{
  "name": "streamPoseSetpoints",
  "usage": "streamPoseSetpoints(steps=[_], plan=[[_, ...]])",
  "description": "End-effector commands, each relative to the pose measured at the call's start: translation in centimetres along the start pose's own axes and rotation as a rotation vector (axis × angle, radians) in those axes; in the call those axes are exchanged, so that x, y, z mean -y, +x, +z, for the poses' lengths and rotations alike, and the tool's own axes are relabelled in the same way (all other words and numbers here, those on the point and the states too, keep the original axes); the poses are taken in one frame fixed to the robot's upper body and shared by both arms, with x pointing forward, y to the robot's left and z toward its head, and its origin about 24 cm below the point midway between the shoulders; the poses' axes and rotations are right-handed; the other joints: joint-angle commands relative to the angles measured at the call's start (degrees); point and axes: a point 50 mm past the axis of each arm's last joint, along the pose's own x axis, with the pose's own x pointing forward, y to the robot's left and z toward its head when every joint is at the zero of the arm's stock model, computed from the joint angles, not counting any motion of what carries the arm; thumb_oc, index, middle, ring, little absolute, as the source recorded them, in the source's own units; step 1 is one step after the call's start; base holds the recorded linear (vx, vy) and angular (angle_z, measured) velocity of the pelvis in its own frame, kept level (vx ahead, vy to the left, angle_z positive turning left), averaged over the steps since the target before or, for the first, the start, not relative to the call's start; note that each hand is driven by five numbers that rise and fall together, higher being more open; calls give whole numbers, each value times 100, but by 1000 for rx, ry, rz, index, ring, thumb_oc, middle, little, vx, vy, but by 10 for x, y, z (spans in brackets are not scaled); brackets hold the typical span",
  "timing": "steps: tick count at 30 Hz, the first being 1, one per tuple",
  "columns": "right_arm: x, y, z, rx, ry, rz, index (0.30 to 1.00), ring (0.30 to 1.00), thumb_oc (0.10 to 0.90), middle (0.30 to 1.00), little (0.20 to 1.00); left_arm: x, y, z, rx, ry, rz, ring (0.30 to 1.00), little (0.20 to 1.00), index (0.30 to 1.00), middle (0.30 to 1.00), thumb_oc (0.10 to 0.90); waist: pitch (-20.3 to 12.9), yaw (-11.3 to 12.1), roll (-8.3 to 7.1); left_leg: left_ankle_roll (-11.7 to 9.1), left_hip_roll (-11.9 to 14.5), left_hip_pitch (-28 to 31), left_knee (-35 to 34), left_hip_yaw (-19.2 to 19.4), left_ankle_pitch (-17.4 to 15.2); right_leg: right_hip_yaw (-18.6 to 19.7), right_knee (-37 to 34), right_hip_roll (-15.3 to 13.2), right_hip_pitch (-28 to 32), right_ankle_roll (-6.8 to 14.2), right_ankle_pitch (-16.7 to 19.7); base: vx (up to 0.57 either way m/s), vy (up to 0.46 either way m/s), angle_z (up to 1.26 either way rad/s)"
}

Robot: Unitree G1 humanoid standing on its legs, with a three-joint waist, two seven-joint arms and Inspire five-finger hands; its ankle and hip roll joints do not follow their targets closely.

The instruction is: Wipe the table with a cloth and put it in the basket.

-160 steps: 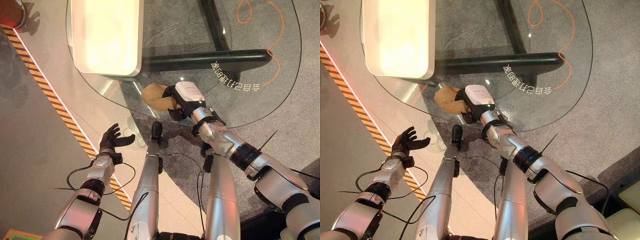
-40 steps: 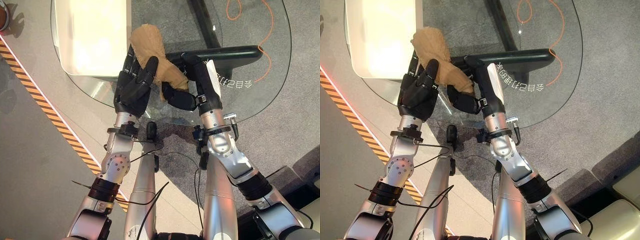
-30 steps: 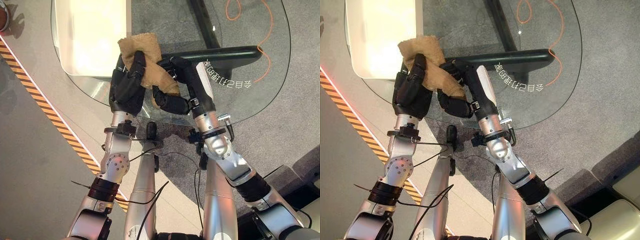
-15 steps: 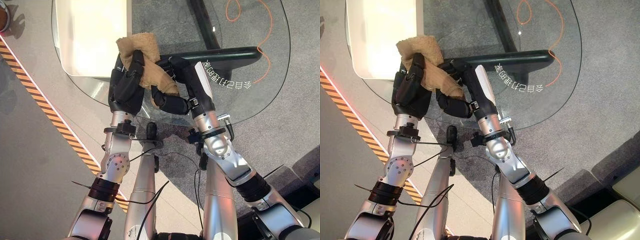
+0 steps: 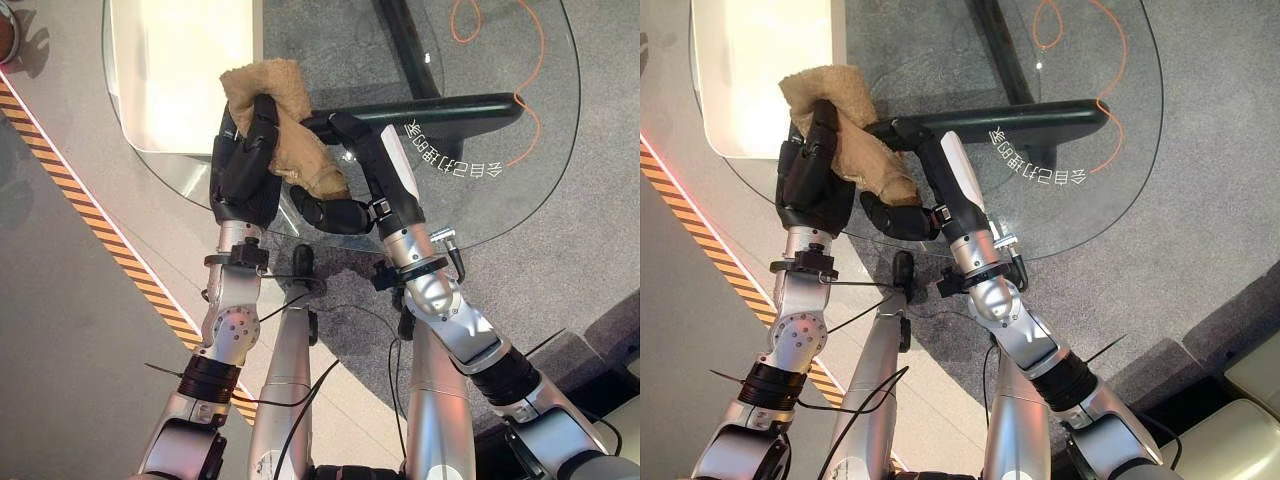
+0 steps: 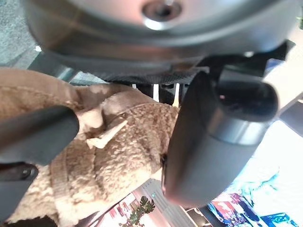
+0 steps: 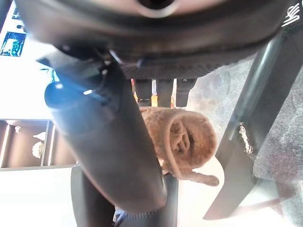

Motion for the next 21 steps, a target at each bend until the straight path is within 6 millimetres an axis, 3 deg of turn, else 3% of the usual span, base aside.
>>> streamPoseSetpoints(steps=[1, 21], plan=[[6, 20, 88, 435, 122, -53, 900, 900, 800, 900, 900, 49, 17, 47, 318, 0, -210, 300, 200, 300, 300, 100, -156, 78, -59, 756, -640, 166, 121, 552, -318, -195, -718, 613, 287, -74, 384, 0, 0, 0], [5, 25, 90, 430, 121, -62, 900, 900, 800, 900, 900, 44, 17, 66, 475, 46, -53, 300, 200, 300, 300, 100, -156, 124, -69, 721, -645, 133, 122, 524, -296, -214, -682, 636, 267, -85, 343, 0, 0, 0]])
